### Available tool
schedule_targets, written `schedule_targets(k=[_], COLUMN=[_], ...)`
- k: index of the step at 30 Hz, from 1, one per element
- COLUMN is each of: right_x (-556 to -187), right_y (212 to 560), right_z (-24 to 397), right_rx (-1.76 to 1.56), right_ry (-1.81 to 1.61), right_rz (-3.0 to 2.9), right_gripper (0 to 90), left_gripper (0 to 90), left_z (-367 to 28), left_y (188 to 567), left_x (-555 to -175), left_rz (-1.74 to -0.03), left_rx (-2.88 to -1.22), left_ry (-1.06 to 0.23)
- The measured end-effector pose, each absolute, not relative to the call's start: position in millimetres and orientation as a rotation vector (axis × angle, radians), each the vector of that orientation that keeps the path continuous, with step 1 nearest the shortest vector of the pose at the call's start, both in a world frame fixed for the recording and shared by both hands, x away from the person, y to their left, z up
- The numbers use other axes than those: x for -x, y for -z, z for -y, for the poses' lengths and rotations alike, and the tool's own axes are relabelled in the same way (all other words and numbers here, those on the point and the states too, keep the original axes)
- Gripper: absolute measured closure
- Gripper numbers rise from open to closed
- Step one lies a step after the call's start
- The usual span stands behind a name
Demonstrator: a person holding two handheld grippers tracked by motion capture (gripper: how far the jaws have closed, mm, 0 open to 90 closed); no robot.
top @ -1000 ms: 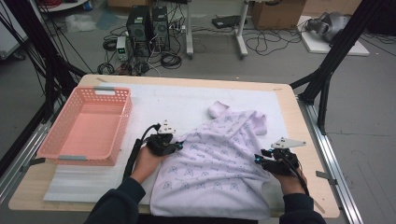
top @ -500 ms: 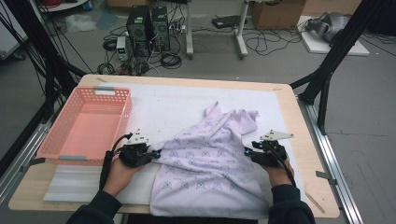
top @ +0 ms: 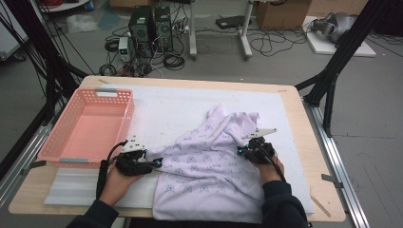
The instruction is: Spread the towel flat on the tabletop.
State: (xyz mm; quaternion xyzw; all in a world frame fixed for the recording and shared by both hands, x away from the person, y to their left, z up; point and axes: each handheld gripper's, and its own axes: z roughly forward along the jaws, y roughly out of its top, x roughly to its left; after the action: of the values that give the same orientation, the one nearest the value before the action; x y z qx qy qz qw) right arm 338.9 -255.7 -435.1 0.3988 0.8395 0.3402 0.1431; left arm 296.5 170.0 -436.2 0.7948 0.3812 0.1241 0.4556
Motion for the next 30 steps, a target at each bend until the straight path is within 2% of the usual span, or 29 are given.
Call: schedule_targets(k=[2, 16, 17, 20, 23, 30], right_x=[-333, -277, -275, -275, -281, -308], right_y=[433, 419, 417, 411, 403, 401], right_z=[263, 326, 329, 331, 331, 330], right_rx=[-1.142, -1.176, -1.177, -1.161, -1.178, -1.312], right_ry=[-0.969, -0.828, -0.845, -0.9, -0.97, -1.11], right_rz=[-2.433, -2.559, -2.558, -2.484, -2.381, -2.115], right_gripper=[86.9, 86.7, 84.9, 66.5, 56.7, 54.0], left_gripper=[43.4, 37.6, 37.7, 37.9, 38.1, 39.0], left_z=[-171, -146, -144, -138, -135, -119], left_y=[433, 409, 408, 403, 396, 383], left_x=[-298, -328, -330, -336, -343, -365], left_rz=[-0.957, -0.916, -0.915, -0.909, -0.912, -0.916], left_rx=[-1.931, -1.907, -1.913, -1.913, -1.881, -1.886], left_ry=[-0.304, -0.314, -0.319, -0.333, -0.346, -0.346])
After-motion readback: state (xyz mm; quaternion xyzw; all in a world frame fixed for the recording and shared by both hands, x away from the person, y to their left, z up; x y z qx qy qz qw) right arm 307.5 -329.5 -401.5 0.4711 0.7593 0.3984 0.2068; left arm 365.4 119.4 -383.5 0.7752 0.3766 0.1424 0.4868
